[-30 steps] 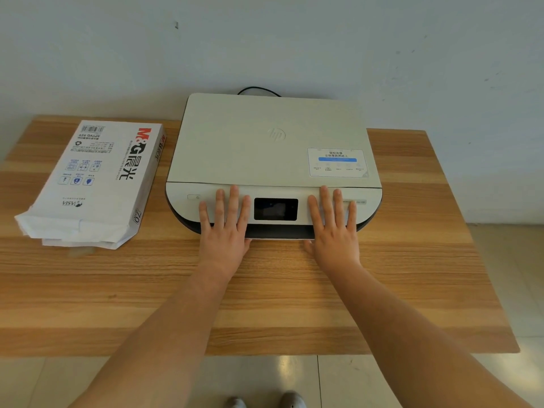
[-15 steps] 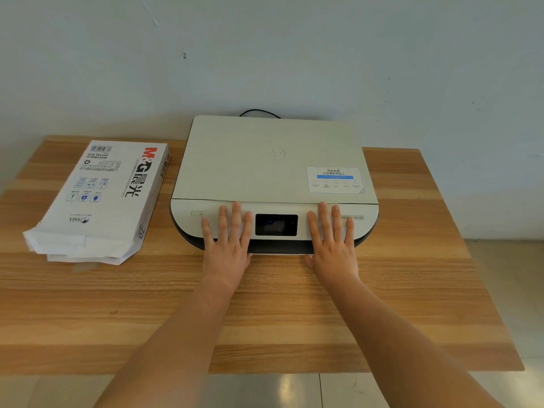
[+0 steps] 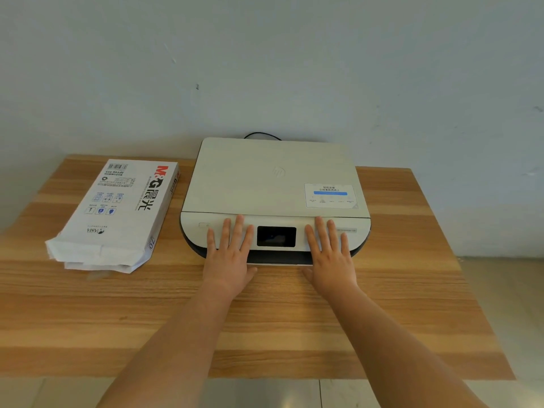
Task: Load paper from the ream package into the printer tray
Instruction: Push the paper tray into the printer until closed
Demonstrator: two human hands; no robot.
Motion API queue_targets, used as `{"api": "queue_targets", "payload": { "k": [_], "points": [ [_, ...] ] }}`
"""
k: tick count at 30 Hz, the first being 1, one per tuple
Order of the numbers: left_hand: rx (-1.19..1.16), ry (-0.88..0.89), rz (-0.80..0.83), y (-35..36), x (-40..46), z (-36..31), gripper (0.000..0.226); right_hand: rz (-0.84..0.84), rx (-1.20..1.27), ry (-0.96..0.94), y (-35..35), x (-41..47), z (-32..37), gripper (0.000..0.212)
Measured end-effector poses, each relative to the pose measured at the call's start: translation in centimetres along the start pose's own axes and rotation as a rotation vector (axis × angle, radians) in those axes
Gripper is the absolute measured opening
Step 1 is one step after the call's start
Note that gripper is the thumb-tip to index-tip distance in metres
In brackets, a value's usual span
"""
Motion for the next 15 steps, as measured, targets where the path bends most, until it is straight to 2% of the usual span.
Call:
{"api": "queue_targets", "payload": {
  "k": [8,15],
  "points": [
    [-0.157,0.052,0.137,-2.0,-1.7,0.8,0.086,0.101,0.175,-0.025,-2.3,-2.2,-0.5,0.089],
    [-0.210,0.059,0.125,-6.7,-4.3,1.3,0.110,0.085,0.208,-0.033,-6.8,-4.6,-1.2,0.090]
  ]
}}
Point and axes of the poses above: each hand's wrist, its own x-axis towards the middle knuckle, its own y-axis out of the palm, z = x × y, the point moved 10 cm from there along x, towards the middle knuckle
